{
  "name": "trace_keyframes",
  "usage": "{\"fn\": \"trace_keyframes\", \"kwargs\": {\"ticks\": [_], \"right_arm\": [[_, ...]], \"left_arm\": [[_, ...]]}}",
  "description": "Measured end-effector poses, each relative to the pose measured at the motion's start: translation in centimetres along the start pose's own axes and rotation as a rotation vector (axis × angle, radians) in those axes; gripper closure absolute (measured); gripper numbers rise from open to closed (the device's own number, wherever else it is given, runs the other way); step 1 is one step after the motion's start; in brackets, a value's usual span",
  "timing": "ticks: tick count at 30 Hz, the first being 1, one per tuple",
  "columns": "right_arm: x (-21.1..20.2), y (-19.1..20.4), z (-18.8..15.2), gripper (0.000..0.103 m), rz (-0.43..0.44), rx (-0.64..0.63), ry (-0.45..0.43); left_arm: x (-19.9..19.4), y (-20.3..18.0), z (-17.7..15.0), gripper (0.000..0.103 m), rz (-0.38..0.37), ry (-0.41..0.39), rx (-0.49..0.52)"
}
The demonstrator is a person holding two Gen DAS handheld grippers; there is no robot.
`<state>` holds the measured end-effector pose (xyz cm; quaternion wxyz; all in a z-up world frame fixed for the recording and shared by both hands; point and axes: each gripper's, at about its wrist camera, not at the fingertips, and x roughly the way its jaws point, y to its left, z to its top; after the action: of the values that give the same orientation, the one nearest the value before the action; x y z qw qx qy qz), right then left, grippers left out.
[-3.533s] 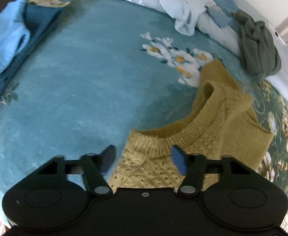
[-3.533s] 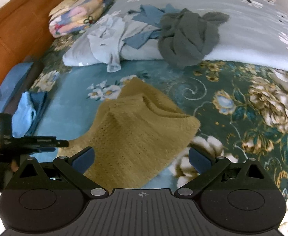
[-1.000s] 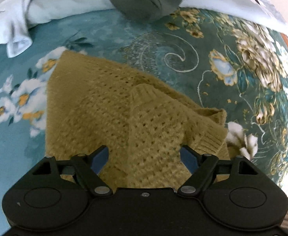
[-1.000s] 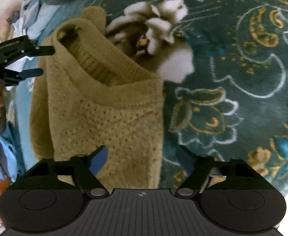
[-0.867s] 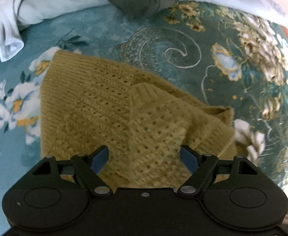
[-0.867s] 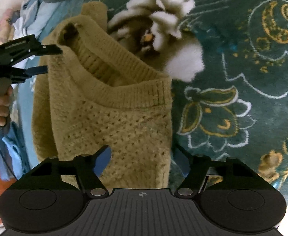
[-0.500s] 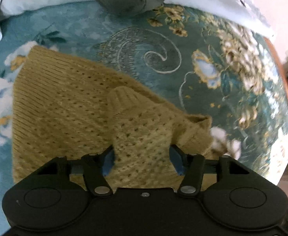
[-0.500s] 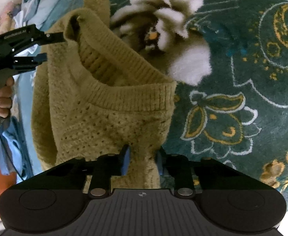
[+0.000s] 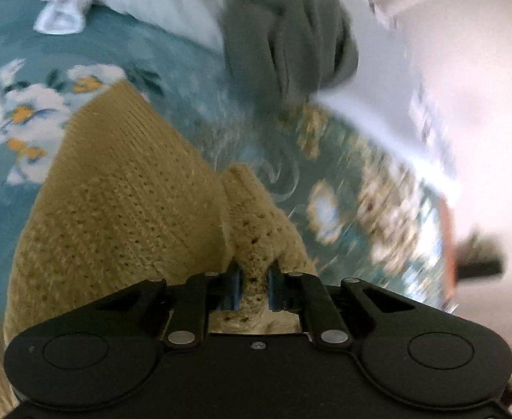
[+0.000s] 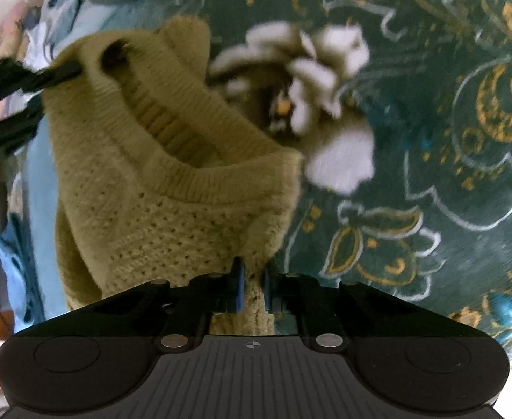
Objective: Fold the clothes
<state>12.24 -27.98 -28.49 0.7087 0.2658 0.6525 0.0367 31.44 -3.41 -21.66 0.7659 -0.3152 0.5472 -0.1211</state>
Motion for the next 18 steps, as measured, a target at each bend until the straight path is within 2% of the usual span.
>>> {"fn": "trace_keyframes", "kwargs": {"ticks": [5,9,13,18], "right_arm": [[-2.6,2.8,1.7,0.095,-0.015,-0.084,-0.111],[-5.1,4.6,4.2,0.095,0.007,-0.169,-0.172],[-5.8,6.4,6.4,0.095,0.048,-0.275,-0.173],[-1.8,8.9,7.3,0.093,0.064,-0.355,-0.104]], "left_arm": [[-6.8,1.2,-0.8,0.092,-0.095,-0.146,-0.103],[-13.1,3.1,-1.6,0.092,-0.117,-0.278,-0.184],[-18.3,5.7,-3.4,0.092,-0.087,-0.387,-0.236],[-19.6,9.6,-6.5,0.092,0.017,-0.405,-0.356]]}}
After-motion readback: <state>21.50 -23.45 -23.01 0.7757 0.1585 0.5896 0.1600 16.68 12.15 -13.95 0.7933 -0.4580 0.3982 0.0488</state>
